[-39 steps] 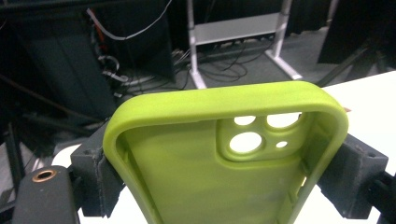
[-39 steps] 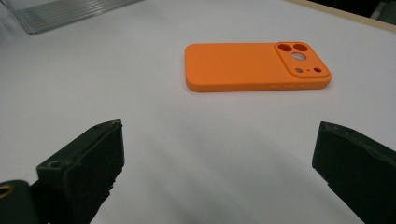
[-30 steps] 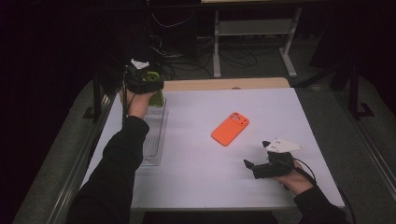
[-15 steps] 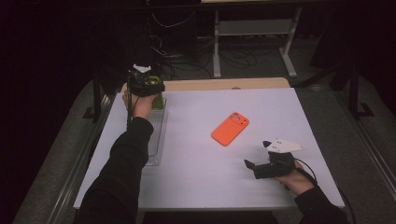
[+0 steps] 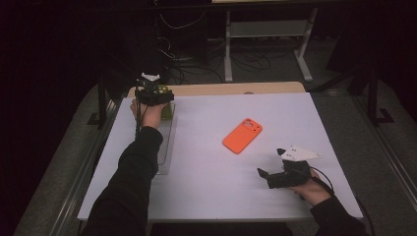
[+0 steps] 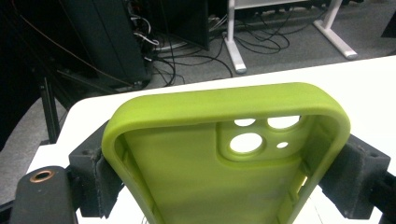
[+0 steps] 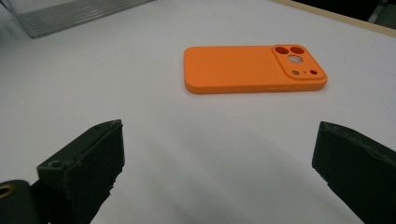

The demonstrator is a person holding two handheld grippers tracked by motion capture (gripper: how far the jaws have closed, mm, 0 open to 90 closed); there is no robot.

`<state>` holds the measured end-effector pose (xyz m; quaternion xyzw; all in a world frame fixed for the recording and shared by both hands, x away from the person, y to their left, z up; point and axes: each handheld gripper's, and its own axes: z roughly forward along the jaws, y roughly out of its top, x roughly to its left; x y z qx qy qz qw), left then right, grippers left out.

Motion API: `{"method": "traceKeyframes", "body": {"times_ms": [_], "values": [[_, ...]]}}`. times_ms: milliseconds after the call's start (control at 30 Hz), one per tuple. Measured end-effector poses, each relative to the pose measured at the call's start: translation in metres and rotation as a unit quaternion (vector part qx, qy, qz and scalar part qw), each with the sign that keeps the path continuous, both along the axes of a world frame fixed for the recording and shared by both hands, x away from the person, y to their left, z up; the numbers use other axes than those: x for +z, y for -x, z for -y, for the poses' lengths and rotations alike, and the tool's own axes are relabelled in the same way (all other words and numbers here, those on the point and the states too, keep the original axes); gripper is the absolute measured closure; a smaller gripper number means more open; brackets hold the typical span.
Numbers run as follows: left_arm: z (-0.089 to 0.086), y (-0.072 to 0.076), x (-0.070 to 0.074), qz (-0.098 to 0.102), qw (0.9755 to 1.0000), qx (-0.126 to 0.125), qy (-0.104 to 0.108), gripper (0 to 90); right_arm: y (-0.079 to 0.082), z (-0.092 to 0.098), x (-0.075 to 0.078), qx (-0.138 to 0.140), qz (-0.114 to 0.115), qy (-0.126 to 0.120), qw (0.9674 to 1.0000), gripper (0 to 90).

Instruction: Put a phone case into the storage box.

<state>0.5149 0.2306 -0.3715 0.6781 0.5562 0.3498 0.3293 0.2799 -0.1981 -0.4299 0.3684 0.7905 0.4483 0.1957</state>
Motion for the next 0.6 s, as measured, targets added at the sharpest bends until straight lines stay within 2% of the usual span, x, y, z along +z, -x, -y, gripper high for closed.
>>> {"method": "traceKeyframes", "body": {"times_ms": [267,367,467,567,600], "values": [[-0.0021,-0.0002,-0.0035,0.005,0.9999,0.003,0.012,12.9,0.0000,-0.0003,0.0001,0.000,0.002,-0.002,1.0000,1.6],[-0.0037,-0.0007,-0.0037,0.004,0.9999,0.001,0.011,8.4,0.0001,-0.0004,-0.0001,0.000,0.000,0.000,1.0000,1.6],[-0.0041,-0.0011,-0.0041,0.005,0.9998,-0.006,0.019,3.3,0.0002,-0.0005,-0.0002,0.000,-0.001,0.000,1.0000,1.6],[-0.0048,0.0004,-0.0009,0.007,0.9997,-0.010,0.022,1.7,0.0003,-0.0004,-0.0002,-0.001,-0.001,-0.001,1.0000,1.5],[-0.0047,0.0009,0.0005,0.012,0.9995,-0.010,0.029,1.6,0.0003,-0.0004,-0.0001,-0.001,-0.001,-0.001,1.0000,1.6]]}}
